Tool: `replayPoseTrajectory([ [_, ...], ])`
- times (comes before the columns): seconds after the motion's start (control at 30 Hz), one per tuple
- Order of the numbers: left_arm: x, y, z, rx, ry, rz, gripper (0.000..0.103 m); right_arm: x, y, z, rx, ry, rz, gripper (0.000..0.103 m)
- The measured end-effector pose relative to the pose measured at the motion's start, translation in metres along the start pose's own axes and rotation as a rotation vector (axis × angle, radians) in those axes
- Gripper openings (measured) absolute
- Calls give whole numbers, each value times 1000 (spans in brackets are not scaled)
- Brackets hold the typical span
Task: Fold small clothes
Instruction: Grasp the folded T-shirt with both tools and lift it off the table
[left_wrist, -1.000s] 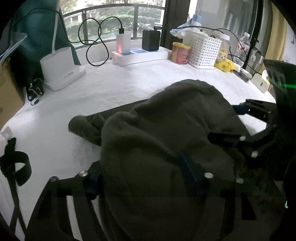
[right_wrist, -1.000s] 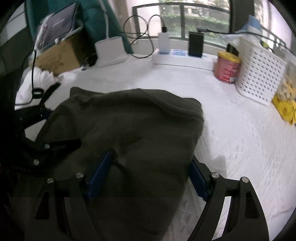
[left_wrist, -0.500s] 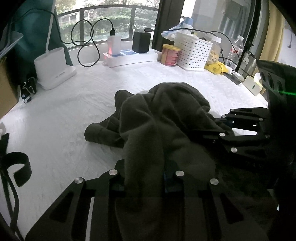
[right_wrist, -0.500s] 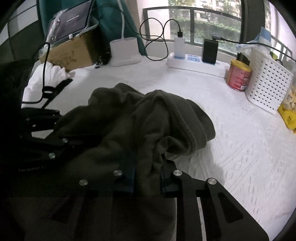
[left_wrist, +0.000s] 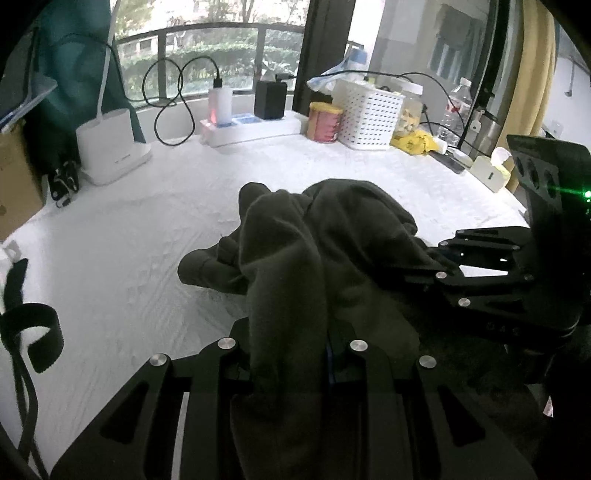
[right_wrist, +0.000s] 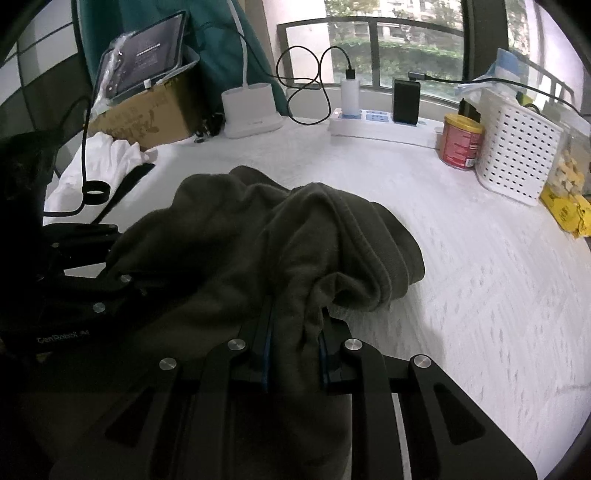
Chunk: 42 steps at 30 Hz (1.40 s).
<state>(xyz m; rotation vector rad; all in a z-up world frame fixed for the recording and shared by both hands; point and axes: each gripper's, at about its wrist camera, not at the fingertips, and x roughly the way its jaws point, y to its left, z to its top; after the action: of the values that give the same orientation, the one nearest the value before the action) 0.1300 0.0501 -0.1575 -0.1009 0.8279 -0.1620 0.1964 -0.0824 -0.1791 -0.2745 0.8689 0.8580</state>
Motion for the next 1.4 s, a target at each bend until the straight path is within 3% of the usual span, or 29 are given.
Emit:
replayPoseTrajectory([
  [0.97, -76, -41, -23, 32, -164, 39, 23, -96, 39, -24, -41, -184, -19, 20],
  [1.4, -130, -52, -34, 37, -314, 53, 23, -149, 71, -30, -87, -291, -39, 19],
])
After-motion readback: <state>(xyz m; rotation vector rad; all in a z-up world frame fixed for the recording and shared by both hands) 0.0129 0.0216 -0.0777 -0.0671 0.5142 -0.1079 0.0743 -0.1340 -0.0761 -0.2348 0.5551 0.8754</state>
